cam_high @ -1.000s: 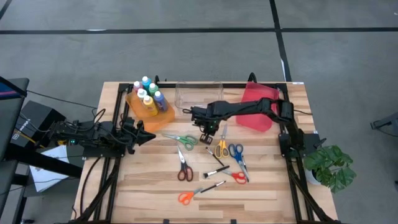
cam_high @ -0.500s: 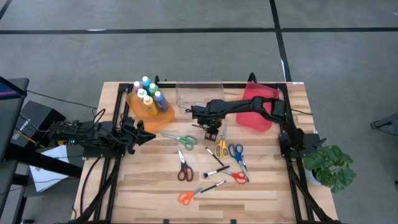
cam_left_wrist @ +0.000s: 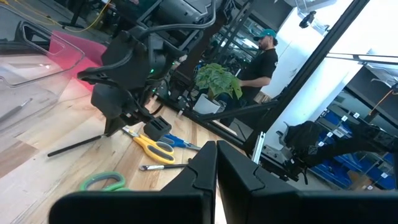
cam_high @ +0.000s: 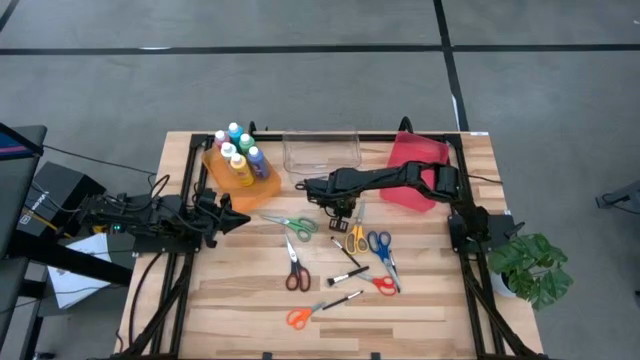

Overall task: Pick & Place Paint Supplies
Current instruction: Put the black paint brush into the transparent bin

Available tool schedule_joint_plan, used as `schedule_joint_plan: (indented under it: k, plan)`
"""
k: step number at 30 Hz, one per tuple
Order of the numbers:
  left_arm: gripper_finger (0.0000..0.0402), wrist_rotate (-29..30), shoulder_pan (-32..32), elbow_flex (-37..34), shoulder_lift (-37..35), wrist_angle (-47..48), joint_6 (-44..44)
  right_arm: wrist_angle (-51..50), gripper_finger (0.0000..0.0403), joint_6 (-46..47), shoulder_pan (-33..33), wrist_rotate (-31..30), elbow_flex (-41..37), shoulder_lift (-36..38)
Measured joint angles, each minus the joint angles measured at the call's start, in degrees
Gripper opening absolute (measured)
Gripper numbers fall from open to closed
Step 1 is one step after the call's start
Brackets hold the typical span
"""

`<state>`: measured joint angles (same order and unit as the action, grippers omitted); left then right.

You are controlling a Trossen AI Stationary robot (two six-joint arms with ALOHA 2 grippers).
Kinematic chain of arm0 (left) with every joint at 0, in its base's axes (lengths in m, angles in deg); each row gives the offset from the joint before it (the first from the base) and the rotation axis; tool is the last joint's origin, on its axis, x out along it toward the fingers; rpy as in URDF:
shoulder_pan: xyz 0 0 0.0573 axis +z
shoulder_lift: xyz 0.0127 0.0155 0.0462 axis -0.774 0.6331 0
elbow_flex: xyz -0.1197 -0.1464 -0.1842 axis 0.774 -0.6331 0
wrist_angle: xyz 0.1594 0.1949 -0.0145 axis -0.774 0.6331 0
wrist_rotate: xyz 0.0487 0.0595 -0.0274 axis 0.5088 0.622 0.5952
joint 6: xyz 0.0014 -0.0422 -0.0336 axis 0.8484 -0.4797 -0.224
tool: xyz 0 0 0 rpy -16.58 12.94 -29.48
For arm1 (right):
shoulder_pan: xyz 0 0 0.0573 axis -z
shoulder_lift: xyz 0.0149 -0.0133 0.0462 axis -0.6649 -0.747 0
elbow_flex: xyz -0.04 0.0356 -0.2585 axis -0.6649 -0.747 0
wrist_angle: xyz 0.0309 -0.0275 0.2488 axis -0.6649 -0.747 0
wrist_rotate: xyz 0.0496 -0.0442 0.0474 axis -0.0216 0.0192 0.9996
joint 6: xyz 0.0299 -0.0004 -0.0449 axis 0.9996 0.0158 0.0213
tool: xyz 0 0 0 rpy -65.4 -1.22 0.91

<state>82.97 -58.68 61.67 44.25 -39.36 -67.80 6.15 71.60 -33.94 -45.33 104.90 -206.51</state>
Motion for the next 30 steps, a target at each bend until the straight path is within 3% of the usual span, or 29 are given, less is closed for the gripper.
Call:
schedule_joint_plan:
  k: [15,30]
  plan:
    - [0.0006,0.0,0.02,0.0,0.0,-0.03,-0.01,2.49,0.0,4.23,-0.81,3.45,-0.46,5.4]
    - [0.0006,0.0,0.0,0.0,0.0,-0.03,-0.01,2.36,0.0,6.94,-4.41,6.34,-0.37,5.62]
